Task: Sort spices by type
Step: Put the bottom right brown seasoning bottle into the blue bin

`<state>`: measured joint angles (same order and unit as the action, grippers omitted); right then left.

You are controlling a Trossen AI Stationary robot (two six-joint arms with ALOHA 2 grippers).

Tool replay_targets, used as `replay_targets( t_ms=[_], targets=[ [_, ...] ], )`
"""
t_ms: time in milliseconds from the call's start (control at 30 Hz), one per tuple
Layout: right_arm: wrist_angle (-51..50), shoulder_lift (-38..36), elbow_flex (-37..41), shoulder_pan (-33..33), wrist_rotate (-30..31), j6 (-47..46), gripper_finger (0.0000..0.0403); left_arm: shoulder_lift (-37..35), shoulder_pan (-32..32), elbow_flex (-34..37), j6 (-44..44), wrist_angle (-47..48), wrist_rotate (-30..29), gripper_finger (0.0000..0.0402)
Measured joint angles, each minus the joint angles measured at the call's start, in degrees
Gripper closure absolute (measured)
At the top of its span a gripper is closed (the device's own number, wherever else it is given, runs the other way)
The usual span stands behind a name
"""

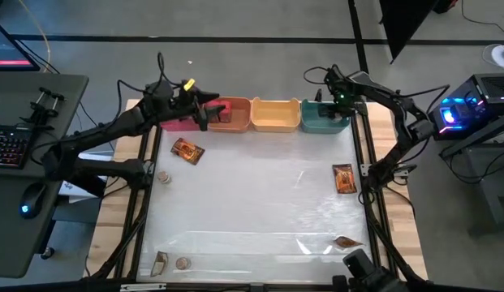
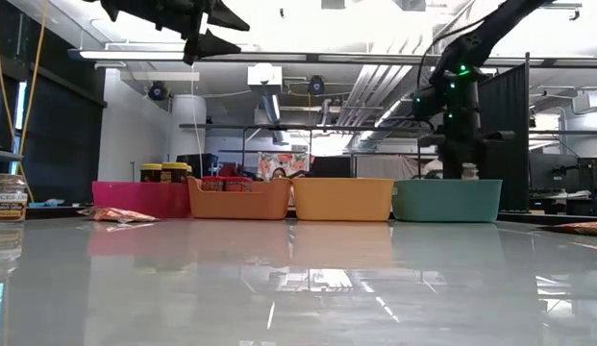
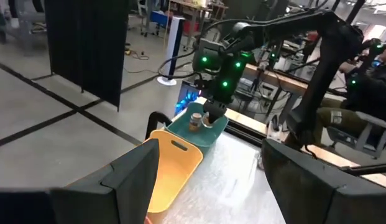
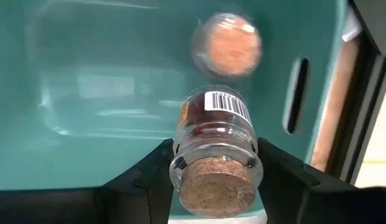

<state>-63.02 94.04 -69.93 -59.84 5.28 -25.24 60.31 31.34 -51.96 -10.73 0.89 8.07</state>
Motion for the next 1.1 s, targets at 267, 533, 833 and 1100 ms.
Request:
replay_targets(
  t_ms=[267,533,833,1100],
  targets=[
    [2.9,0.0,2.6,-2.6,-2.5,-3.4,0.0223,0.0,4.1,0.0,0.5,0.6,5.5,0.0133],
    [4.0,1.0,2.7,-2.8,-1.9,-4.8,0.0197,0.0,5.1,0.0,-0.1,0.8,7.4,0.0133],
    [4.3,5.3,2.7,-3.2,-2.2,-5.9,0.0212,0.0,5.0,0.0,-2.6,1.1,7.5,0.0133],
    [4.3,5.2,0.5,-4.9,-4.2,-5.0,0.0218,0.0,5.0,0.0,-2.7,1.2,7.5,0.0133]
  ],
)
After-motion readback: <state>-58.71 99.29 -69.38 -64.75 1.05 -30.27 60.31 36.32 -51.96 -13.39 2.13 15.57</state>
